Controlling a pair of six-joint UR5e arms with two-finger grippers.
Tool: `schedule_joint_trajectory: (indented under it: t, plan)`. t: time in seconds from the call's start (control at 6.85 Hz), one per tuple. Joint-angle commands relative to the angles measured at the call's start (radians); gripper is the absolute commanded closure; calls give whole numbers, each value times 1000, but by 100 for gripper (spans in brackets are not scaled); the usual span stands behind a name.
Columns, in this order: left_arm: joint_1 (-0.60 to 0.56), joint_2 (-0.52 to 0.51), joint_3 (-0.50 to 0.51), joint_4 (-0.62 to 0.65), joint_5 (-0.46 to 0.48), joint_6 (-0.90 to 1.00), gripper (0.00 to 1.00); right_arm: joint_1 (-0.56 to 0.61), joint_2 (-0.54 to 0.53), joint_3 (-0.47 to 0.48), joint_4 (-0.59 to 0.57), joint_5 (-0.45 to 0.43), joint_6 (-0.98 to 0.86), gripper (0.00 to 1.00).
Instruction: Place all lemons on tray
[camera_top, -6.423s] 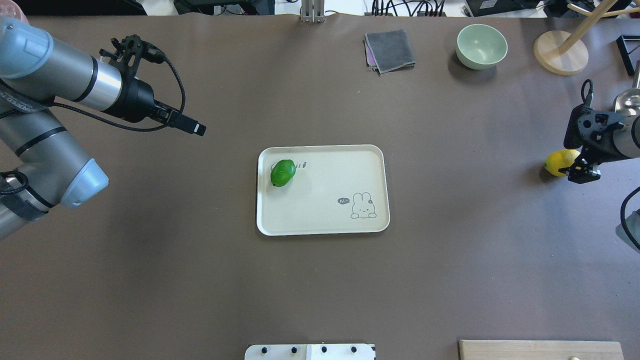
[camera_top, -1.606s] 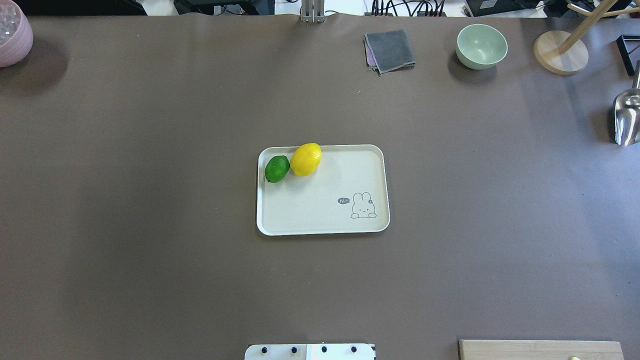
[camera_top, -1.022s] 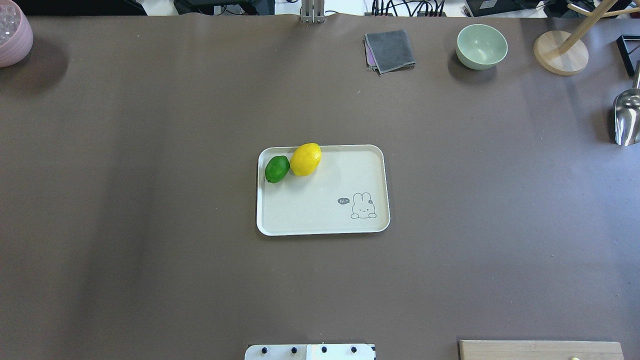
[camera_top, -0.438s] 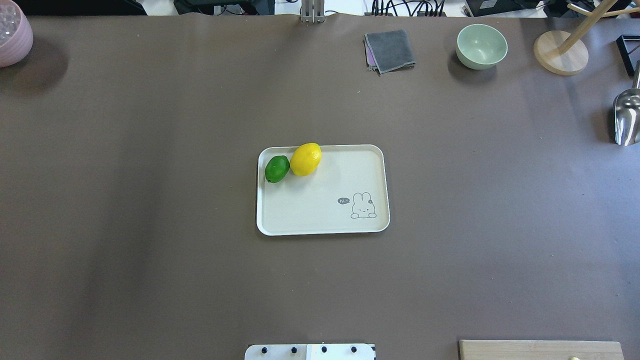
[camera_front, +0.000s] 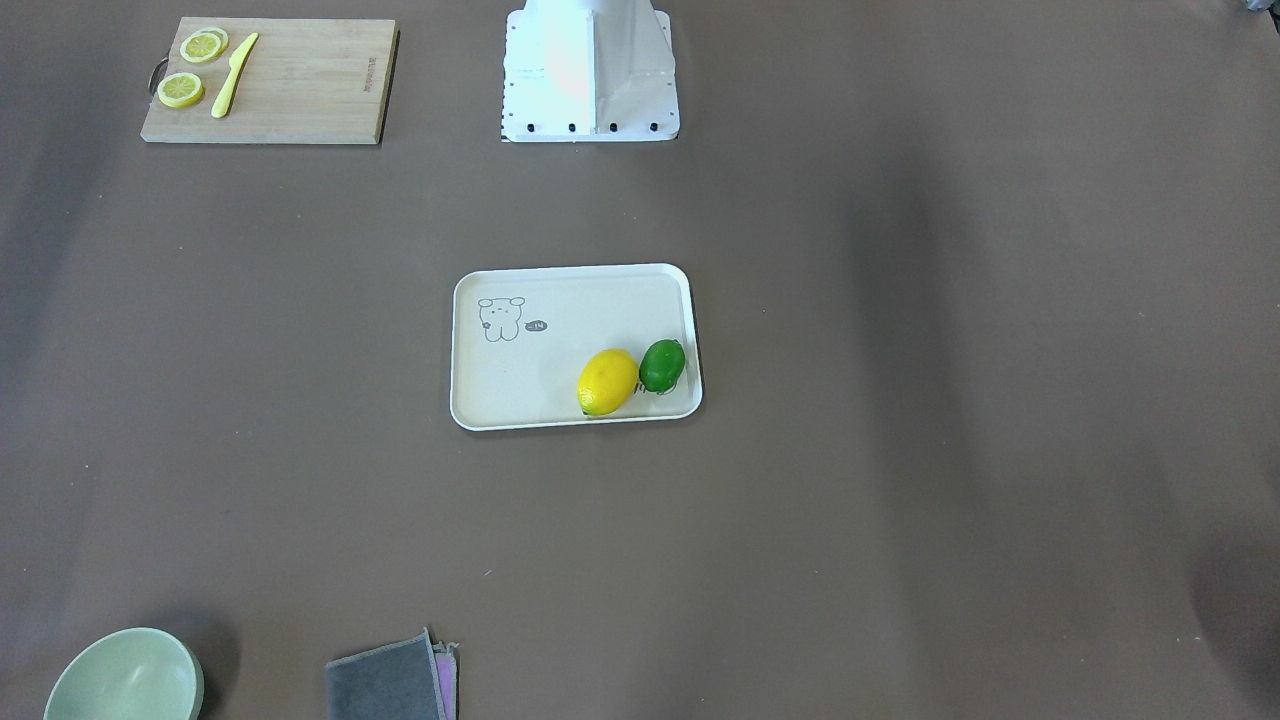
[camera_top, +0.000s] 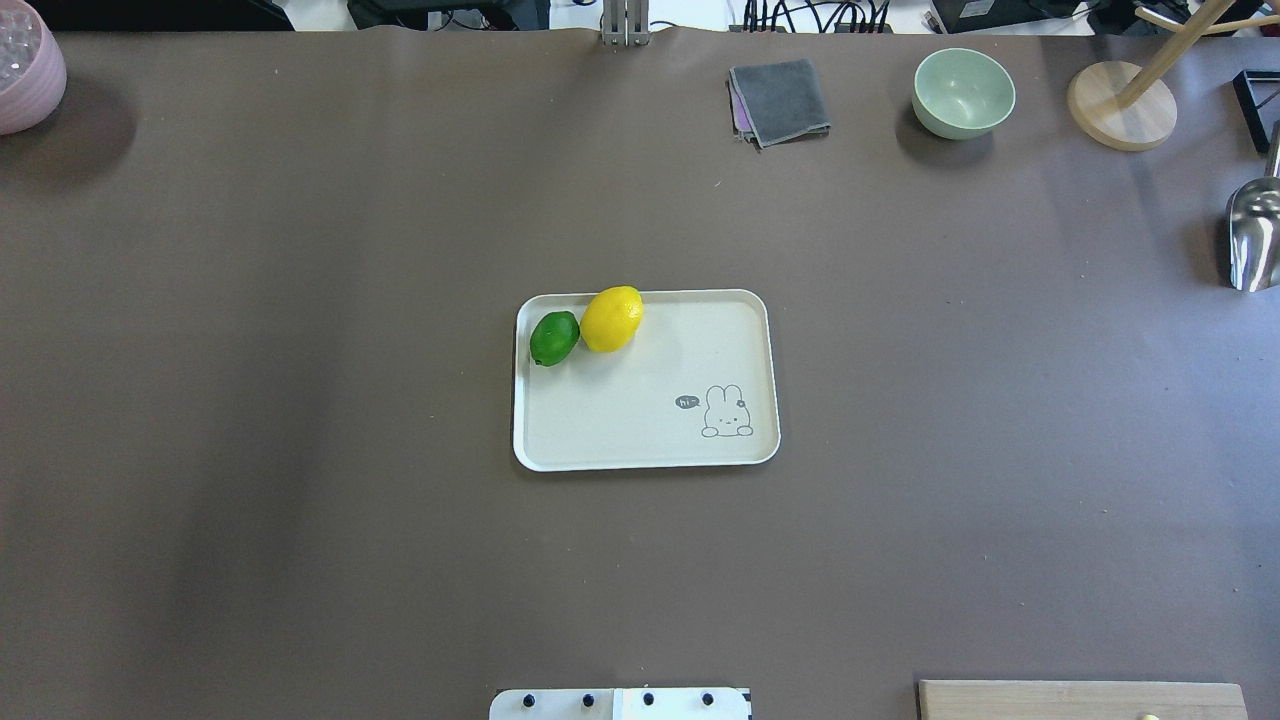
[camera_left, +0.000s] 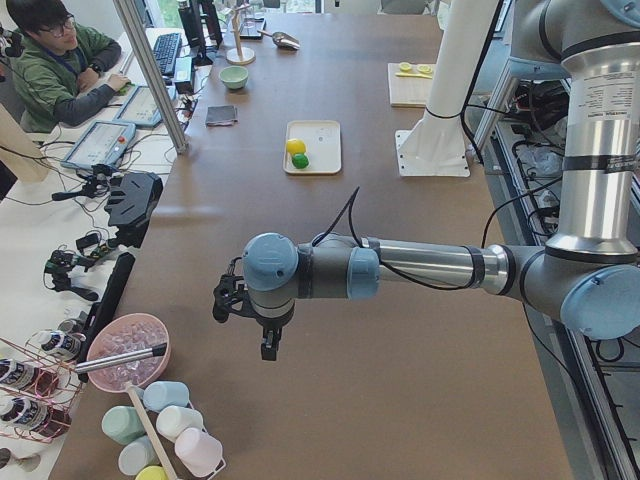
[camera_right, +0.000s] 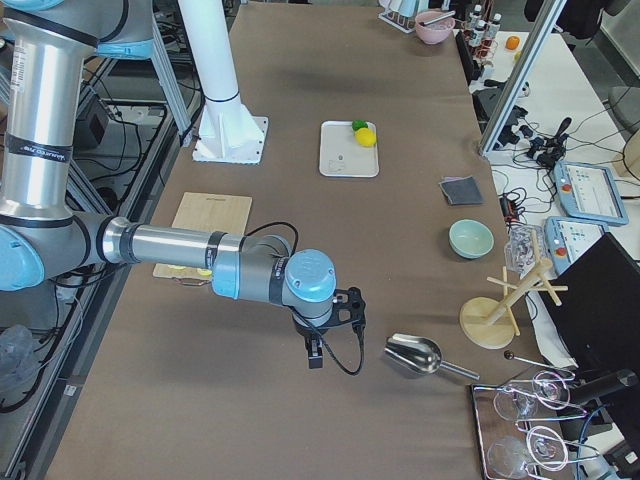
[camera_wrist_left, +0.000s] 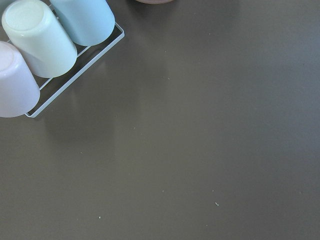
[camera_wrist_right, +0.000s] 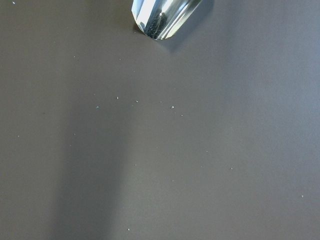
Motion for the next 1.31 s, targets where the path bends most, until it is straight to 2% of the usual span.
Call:
schedule_joint_trajectory:
  t: [0.0,0.44,1.17]
  plan:
    - [77,6,-3,-83,4,-106,1,1,0,-1,0,4,0,0]
    - [76,80,-4,-246,-6,-97,1,0,0,-1,0,4,0,0]
    - [74,110,5,-256,-11,-93,1,0,0,-2,0,3,0,0]
